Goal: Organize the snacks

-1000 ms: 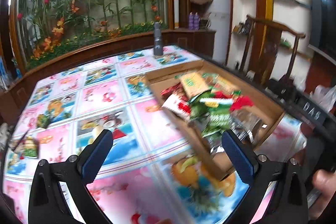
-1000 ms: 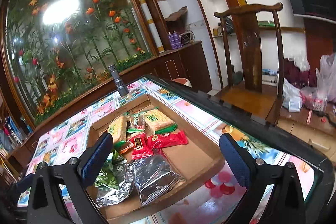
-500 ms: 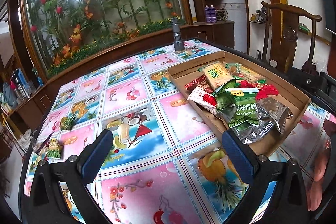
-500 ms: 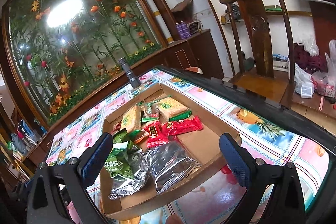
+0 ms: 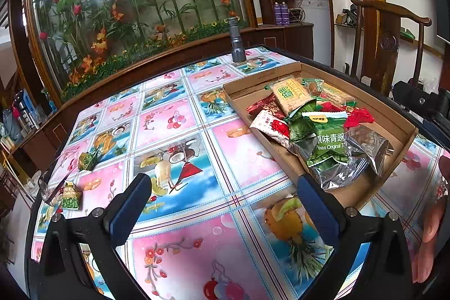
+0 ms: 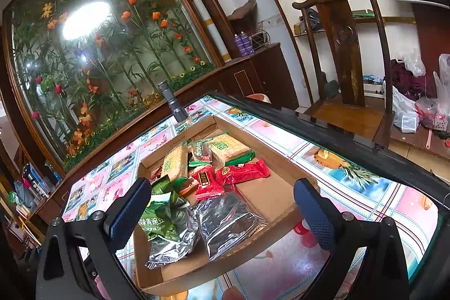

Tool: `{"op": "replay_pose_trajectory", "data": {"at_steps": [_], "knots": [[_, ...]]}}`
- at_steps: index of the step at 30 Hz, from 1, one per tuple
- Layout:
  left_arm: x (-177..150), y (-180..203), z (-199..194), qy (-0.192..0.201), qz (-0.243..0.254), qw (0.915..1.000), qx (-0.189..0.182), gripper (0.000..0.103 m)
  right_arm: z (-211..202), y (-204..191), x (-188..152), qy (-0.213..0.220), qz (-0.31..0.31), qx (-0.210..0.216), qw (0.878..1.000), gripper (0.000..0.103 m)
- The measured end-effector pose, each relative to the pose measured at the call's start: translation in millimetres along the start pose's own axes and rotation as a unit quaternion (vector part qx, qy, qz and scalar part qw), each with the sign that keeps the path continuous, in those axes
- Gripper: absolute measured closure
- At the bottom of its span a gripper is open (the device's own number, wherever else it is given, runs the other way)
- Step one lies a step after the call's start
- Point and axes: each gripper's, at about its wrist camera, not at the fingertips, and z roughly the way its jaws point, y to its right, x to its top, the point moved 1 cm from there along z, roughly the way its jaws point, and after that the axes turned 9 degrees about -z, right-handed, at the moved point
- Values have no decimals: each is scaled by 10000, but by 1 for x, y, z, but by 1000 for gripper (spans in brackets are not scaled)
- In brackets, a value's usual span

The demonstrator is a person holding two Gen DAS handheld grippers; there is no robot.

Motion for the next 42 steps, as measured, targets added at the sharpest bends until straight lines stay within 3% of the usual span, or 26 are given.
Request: {"op": "replay_pose_trajectory", "data": {"at_steps": [17,42], "knots": [[0,-3,7,-258,-141,9992,-254,0,-2,1,1,7,-49,-20,10000,1],[0,-3,7,-249,-112,9995,-183,0,0,-1,-1,-44,-80,-6,10000,1]]}}
